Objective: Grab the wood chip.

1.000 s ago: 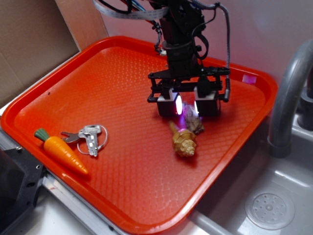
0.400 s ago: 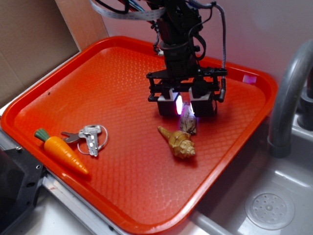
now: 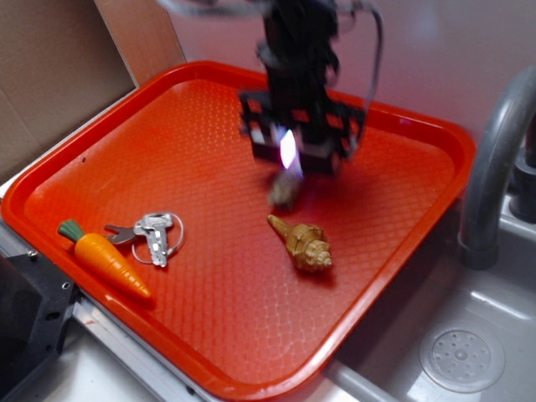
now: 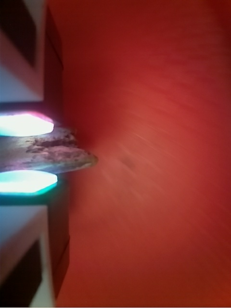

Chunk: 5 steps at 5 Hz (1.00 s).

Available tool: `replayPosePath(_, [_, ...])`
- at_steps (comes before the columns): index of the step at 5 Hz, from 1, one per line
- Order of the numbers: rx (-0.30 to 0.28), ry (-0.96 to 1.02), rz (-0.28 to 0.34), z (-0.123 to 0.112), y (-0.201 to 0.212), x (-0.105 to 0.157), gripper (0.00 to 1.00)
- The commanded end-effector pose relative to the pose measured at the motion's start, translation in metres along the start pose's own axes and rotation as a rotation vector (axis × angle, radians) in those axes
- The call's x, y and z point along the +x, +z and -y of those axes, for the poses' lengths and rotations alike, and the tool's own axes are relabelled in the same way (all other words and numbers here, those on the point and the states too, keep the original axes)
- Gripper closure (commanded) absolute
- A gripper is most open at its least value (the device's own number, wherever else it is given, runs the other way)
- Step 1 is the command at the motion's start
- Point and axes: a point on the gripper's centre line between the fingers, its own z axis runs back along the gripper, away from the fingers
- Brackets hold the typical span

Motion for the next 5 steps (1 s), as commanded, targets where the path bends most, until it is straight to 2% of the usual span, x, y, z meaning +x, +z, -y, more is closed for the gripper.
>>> replayPosePath(1, [-0.096, 0.054, 0.194, -0.056, 0.107, 0.027, 1.0])
replayPosePath(3, [-0.076, -0.065, 0.309, -0.086, 0.15, -0.007, 1.0])
replayPosePath(4, [-0.184, -0.092, 0.26, -0.093, 0.148, -0.018, 1.0])
replayPosePath(5, [-0.145, -0.141, 0.237, -0.086, 0.14, -0.018, 1.0])
